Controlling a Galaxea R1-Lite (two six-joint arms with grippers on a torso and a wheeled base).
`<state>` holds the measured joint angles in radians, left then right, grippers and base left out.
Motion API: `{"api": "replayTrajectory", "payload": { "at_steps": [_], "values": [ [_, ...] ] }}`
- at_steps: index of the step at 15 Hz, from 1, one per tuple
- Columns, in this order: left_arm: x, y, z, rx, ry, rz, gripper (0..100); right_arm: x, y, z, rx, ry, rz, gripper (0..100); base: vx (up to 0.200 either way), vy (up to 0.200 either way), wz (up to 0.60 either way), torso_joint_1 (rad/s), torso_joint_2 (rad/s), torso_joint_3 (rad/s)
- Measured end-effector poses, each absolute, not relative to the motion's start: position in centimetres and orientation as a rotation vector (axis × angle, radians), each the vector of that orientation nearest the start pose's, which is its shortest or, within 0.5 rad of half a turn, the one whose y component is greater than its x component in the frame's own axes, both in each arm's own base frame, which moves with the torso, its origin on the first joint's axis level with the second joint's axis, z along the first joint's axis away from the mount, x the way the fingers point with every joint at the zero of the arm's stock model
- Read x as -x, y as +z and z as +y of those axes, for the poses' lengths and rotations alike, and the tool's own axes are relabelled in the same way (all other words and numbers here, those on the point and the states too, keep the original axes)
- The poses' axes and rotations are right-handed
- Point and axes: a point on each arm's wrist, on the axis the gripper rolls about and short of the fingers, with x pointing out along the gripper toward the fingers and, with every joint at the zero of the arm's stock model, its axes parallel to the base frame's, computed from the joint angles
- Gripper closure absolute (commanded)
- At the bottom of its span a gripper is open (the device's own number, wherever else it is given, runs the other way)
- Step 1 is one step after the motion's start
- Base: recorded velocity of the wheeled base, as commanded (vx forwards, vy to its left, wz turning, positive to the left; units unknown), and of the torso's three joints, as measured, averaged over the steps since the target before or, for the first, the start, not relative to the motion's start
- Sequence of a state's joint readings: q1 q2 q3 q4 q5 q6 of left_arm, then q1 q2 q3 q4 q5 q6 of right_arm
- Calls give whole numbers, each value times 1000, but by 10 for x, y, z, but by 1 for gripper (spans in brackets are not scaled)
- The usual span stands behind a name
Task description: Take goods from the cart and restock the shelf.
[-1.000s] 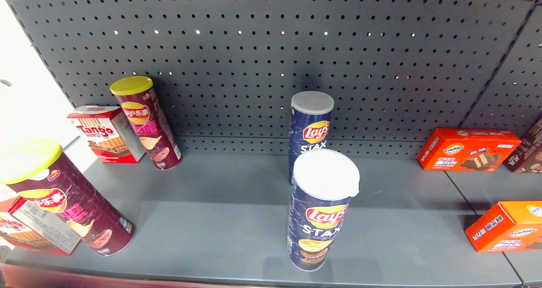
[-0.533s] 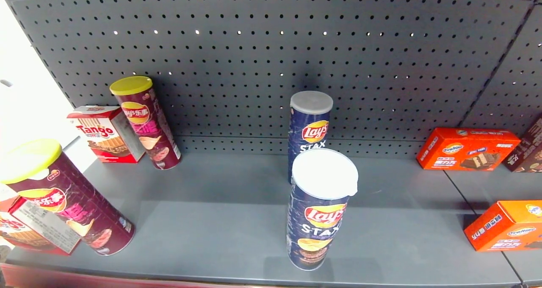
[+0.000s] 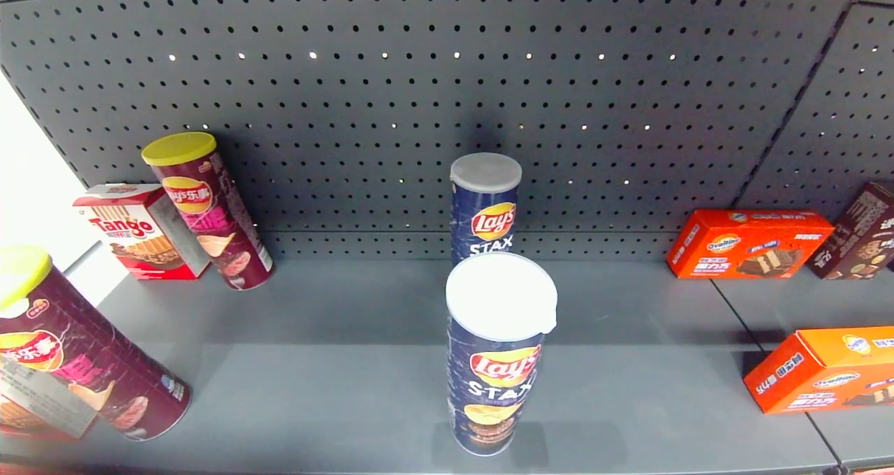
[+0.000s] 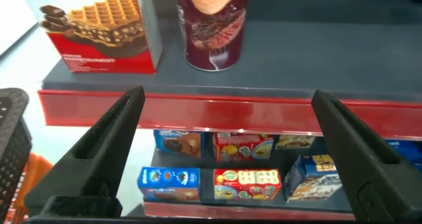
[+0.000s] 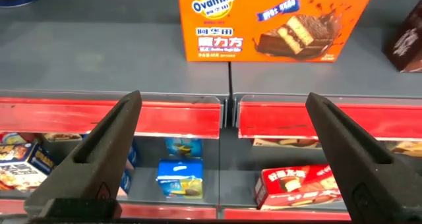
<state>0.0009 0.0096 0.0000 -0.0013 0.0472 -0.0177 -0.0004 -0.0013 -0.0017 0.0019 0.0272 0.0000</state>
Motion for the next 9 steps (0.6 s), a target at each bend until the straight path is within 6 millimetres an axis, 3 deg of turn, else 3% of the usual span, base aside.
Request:
{"api": "replayTrajectory", "payload": {
  "at_steps": [9],
  "values": [
    [22, 76, 1, 18, 48, 8, 0, 23, 76, 1, 1, 27, 0, 0, 0, 0, 0, 0, 0, 0]
  ]
}}
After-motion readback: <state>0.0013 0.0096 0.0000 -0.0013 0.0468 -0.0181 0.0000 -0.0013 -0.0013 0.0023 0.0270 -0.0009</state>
